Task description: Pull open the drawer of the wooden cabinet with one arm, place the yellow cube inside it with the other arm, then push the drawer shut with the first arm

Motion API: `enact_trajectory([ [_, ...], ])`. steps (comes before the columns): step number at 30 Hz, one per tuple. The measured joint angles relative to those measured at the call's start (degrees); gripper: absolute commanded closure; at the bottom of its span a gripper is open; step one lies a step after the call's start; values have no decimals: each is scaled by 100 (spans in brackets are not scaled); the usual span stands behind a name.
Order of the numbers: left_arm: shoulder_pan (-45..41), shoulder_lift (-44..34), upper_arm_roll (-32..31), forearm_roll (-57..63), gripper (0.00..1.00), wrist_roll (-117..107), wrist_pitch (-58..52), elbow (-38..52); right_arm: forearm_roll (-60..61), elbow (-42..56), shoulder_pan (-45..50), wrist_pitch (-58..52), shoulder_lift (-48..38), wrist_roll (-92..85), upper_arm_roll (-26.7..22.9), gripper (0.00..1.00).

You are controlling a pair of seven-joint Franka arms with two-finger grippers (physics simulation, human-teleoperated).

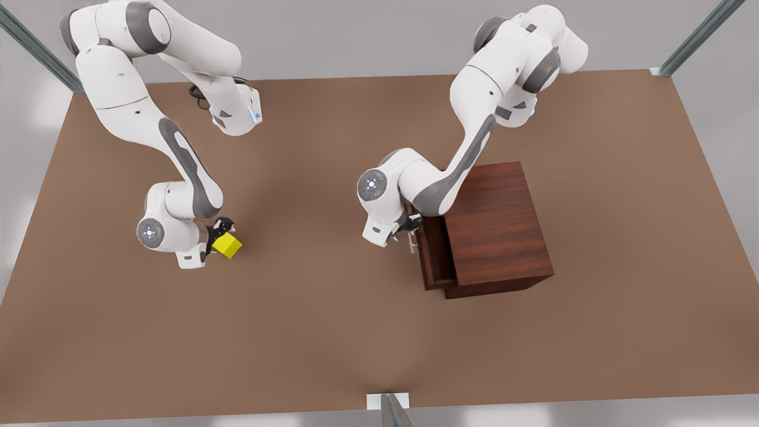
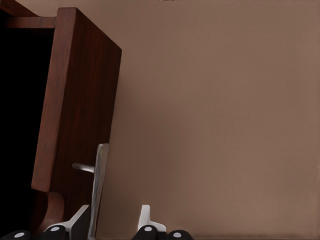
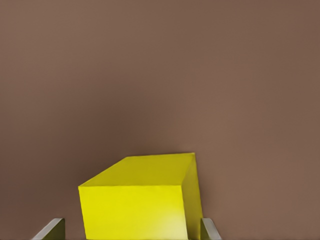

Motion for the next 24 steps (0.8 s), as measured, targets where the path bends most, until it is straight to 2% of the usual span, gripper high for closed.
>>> enact_trajectory([
  [4, -55, 51, -3, -100, 40, -155, 107, 122, -145, 12, -12, 180, 161, 96, 0, 0],
  [8, -119, 75, -4, -195, 40, -290, 227, 213, -204, 26, -7, 275, 183, 156, 0, 31],
  [9, -124, 96, -8, -211, 40, -323, 257, 257, -202, 29, -6, 287, 183, 163, 0, 42],
  [10, -128, 110, -10, -222, 40, -355, 291, 288, -196, 32, -6, 297, 183, 167, 1, 45],
  [15, -133, 159, -100, -317, 40, -506, 481, 462, -172, 269, -15, 215, 89, 170, 30, 47],
  [16, -131, 159, -165, -360, 36, -552, 459, 603, -170, 512, -11, 83, 7, 172, 53, 47],
  [18, -124, 32, -259, -710, 4, -610, 511, 1004, -166, 1129, -14, -270, -129, 179, 139, 47],
  [20, 166, -321, -288, -1100, 0, -662, 452, 1228, -160, 1810, 21, -651, -177, 190, 246, 47],
  [24, 1623, -845, -327, -1645, 0, -409, -293, 1296, -161, 2606, 376, -1197, -145, 325, 483, 47],
])
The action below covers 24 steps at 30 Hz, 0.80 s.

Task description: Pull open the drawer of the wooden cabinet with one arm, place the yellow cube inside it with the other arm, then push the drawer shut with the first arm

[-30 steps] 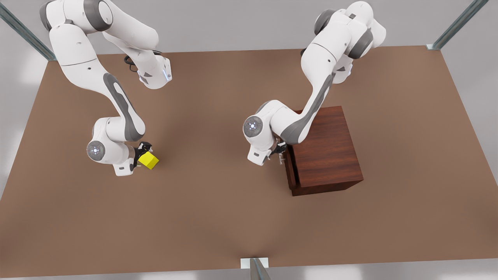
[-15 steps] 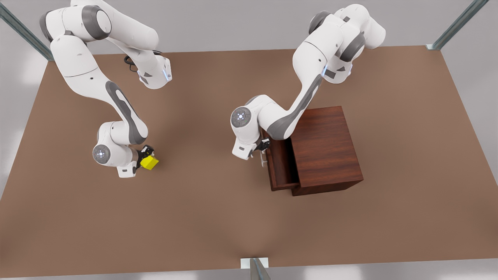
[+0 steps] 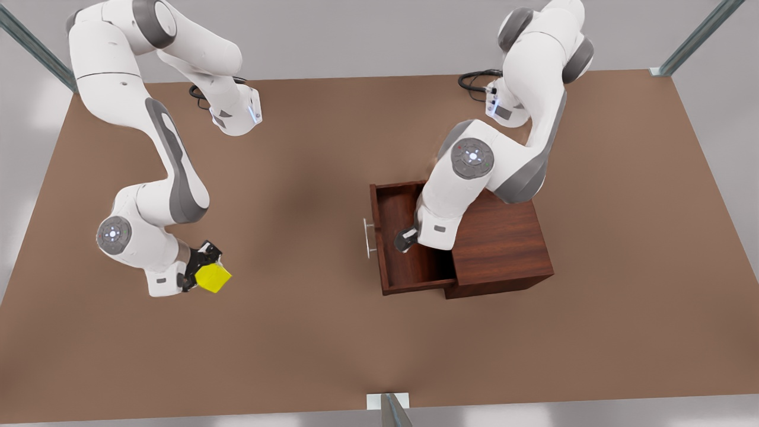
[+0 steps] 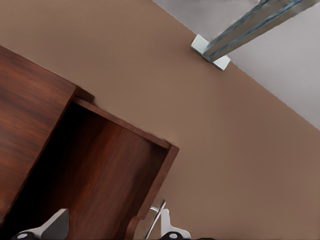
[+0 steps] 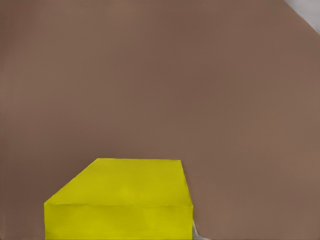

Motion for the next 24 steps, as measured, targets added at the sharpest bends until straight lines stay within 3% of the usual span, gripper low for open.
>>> enact_trajectory([
  [4, 1626, -204, 80, -107, 0, 905, -795, -10, -15, 1094, 1059, -527, 386, 409, 40, 47],
  [6, 2004, -462, 106, -55, 0, 1423, -1052, -65, -29, 1639, 1537, -795, 728, 687, 35, 47],
  [11, 1993, -1935, 576, -5, 0, 2557, -1057, -1951, -205, 3210, 2983, -1380, 1602, 1617, -106, 47],
  [14, 1980, -1997, 603, 4, 0, 3102, -1007, -2162, -267, 4015, 3950, -1669, 1996, 2241, -605, 47],
  [17, 1972, -1954, 594, 8, 0, 3555, -999, -2151, -291, 4614, 4510, -1835, 2352, 2875, -797, 47],
  [18, 1968, -1948, 591, 11, 29, 3685, -999, -2150, -296, 4731, 4627, -1869, 2432, 3076, -832, 47],
  [19, 1969, -1947, 585, 4, 77, 3770, -1015, -2147, -299, 4811, 4713, -1895, 2493, 3267, -853, 47],
  [24, 1975, -1974, 575, -70, 79, 3303, -1066, -2135, -303, 5286, 5136, -1903, 2827, 4109, -880, 44],
])
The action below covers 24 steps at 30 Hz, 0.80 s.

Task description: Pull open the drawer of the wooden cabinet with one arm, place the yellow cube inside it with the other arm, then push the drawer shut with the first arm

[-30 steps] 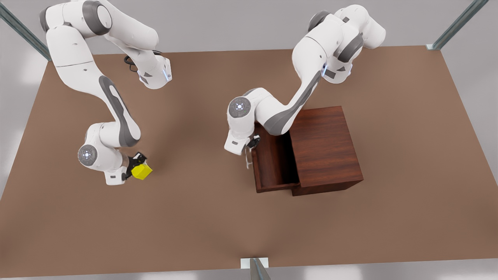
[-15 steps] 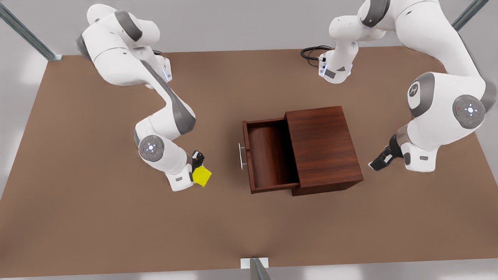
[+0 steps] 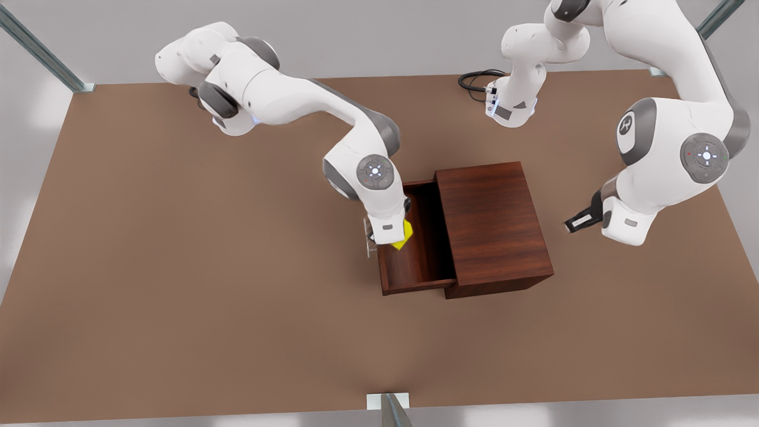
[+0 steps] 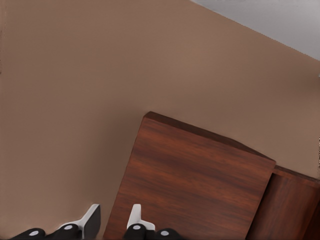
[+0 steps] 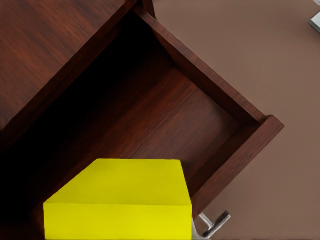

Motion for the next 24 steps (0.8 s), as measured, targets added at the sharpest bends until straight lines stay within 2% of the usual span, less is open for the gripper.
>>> enact_trajectory([
  [2, 2, -2, -3, -127, 79, -417, 39, 7, 22, 168, 167, 62, 120, 298, 1, 41],
  [3, -9, -7, -18, -185, 79, -633, 63, 18, 27, 206, 228, 105, 163, 437, 1, 36],
  [4, -56, -6, -24, -232, 79, -846, 84, 24, 27, 225, 269, 145, 195, 569, -2, 24],
  [5, -98, -1, -28, -290, 79, -1076, 114, 30, 19, 234, 294, 180, 220, 697, -8, 0],
  [10, -563, 91, -45, -532, 79, -2378, 344, 69, -3, 199, 135, 166, -23, 1210, -228, 0],
  [14, -1172, 325, -62, -806, 79, -3551, 709, 74, 34, 82, -1248, -196, -896, 1429, -111, 0],
  [18, -2350, 899, -58, -969, 79, -4931, 1618, 77, 286, 11, -2993, -1234, -1904, 1368, -81, 0],
  [21, -2940, 1267, -48, -1005, 79, -6011, 2446, 175, 250, -790, -3826, -1952, -2974, 1263, -100, 0],
  [22, -3087, 1368, -43, -1011, 79, -6346, 2686, 199, 207, -1480, -3865, -2010, -3505, 1233, -231, 0],
  [24, -3420, 1611, -11, -972, 79, -6995, 3152, 228, 264, -2610, -3662, -1969, -4178, 1173, -793, 0],
])
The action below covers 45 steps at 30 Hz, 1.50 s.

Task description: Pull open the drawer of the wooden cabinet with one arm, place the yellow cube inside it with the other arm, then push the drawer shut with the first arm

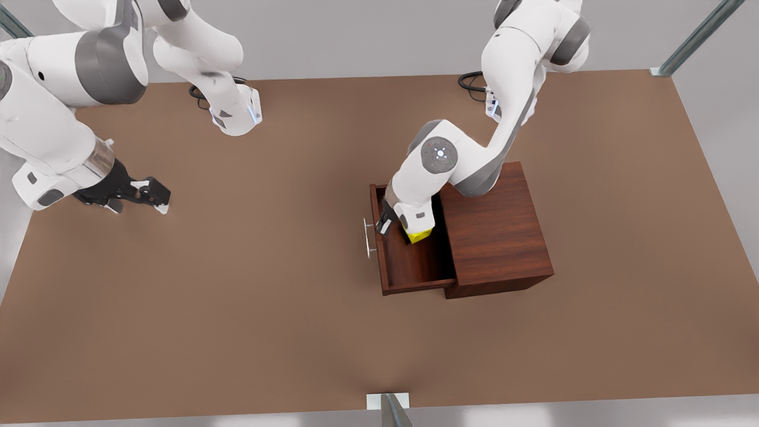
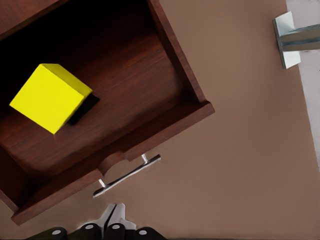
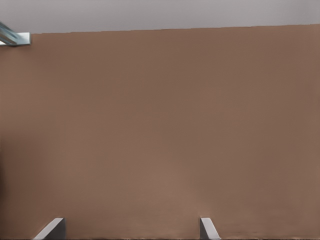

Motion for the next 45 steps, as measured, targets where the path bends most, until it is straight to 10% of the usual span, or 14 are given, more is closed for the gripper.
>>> enact_trajectory([
  [15, -601, 1193, 24, 1122, 79, -3535, 1675, 57, 280, -399, 186, 299, 204, -261, -357, 0],
  [45, 535, 709, -4, 674, 79, -1414, -1029, -163, 276, -453, 235, 341, 225, -454, -347, 0],
])
